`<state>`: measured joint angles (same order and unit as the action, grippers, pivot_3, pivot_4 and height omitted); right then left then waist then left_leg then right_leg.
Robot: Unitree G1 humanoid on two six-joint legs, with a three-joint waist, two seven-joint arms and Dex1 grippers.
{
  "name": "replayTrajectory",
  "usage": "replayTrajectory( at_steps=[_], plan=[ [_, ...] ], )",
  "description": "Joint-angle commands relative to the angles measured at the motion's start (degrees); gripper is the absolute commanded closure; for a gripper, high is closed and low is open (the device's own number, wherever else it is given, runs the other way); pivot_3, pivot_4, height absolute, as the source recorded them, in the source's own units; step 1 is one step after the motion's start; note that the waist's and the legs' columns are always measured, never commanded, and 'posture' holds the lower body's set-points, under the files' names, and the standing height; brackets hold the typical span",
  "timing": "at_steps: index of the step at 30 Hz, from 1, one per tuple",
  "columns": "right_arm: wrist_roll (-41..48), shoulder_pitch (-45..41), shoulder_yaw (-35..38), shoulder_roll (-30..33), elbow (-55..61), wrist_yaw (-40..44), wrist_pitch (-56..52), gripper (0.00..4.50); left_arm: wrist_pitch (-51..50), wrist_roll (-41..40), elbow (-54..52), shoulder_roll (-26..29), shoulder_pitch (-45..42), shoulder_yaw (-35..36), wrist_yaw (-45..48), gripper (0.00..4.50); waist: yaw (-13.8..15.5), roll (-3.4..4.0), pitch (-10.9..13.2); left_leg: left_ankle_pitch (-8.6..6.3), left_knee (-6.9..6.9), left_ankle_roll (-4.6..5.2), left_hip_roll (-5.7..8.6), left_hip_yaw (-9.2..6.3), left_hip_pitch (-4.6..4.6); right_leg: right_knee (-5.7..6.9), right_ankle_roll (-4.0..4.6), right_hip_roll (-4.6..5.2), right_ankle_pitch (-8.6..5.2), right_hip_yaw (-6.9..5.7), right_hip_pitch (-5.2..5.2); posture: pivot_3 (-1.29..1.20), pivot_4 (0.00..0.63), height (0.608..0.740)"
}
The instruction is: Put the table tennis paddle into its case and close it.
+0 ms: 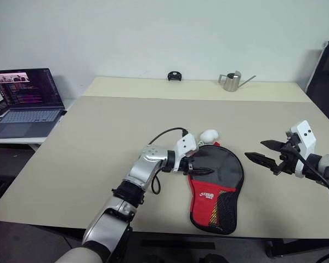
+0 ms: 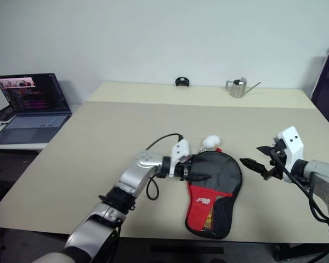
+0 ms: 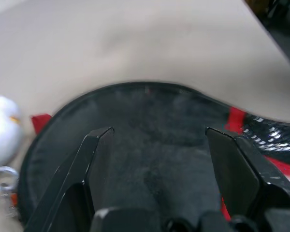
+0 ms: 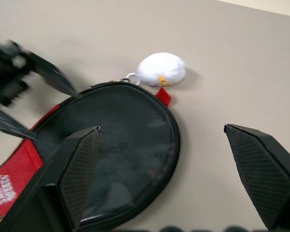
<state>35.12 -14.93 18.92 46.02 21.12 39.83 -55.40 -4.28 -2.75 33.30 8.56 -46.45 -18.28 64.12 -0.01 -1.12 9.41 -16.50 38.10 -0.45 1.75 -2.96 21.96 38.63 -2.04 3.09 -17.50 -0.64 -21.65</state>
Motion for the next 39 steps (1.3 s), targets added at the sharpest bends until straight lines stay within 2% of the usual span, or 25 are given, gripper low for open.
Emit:
replayTrajectory(
  at_steps=[1,8,15,22,27,33,39],
  plan=[
    [1.25,-0.69,1.54,0.41,2.09,-0.64,0.52,0.0,4.31,2.18,5.79,-1.96,-3.2,-1.03,-1.27,1.23,-0.02,0.0,0.0,0.0,0.0,0.0,0.0,0.01,0.0,-0.01,0.0,0.0,0.0,0.0,0.0,0.0,0.15,0.74],
    [1.62,-3.37,1.26,1.52,0.84,-1.07,0.52,0.0,8.59,4.34,14.68,-4.8,-4.25,-1.34,-2.48,1.23,-0.06,-0.01,0.0,0.0,-0.01,0.0,0.0,0.01,0.0,0.0,0.0,0.0,0.0,0.01,-0.02,0.0,0.15,0.74],
    [0.56,-15.77,-5.18,-2.95,-7.06,-4.24,-0.48,0.0,9.81,4.34,16.57,-5.21,-2.12,-0.51,-2.59,1.23,-0.17,0.01,-0.01,0.0,0.02,0.0,-0.02,0.01,-0.13,0.1,0.0,-0.01,0.0,0.02,0.03,0.0,0.15,0.74],
    [-7.42,-29.03,-15.06,-11.23,-27.02,-4.47,6.1,0.0,9.54,4.54,15.53,-6.12,-0.9,-0.12,-3.04,1.23,-0.1,0.04,-0.03,0.01,0.06,-0.01,0.0,0.02,-0.09,0.15,0.0,0.01,0.0,0.02,-0.02,0.0,0.15,0.74],
    [-15.19,-36.97,-18.91,-17.23,-45.52,-5.78,17.07,0.0,8.68,4.46,13.77,-6.0,0.01,0.05,-3.45,1.23,-0.18,0.07,-0.05,0.02,0.08,-0.03,0.0,0.07,-0.06,0.19,0.01,0.02,0.0,0.04,-0.08,0.0,0.15,0.74],
    [-22.42,-45.8,-19.02,-24.04,-69.72,-10.06,32.63,0.0,7.33,4.47,11.11,-5.54,1.36,-0.18,-3.7,1.23,-0.47,0.09,-0.06,0.15,0.06,-0.24,0.0,0.11,-0.06,0.22,0.01,0.03,0.0,0.07,-0.13,0.0,0.15,0.74],
    [-25.67,-50.46,-17.82,-27.31,-84.21,-13.09,41.82,0.0,5.84,4.6,8.24,-5.03,2.92,-0.57,-3.92,1.23,-0.56,0.11,-0.07,0.17,0.05,-0.28,-0.01,0.13,-0.03,0.22,0.01,0.06,0.01,0.1,-0.16,0.0,0.15,0.74]
  ],
)
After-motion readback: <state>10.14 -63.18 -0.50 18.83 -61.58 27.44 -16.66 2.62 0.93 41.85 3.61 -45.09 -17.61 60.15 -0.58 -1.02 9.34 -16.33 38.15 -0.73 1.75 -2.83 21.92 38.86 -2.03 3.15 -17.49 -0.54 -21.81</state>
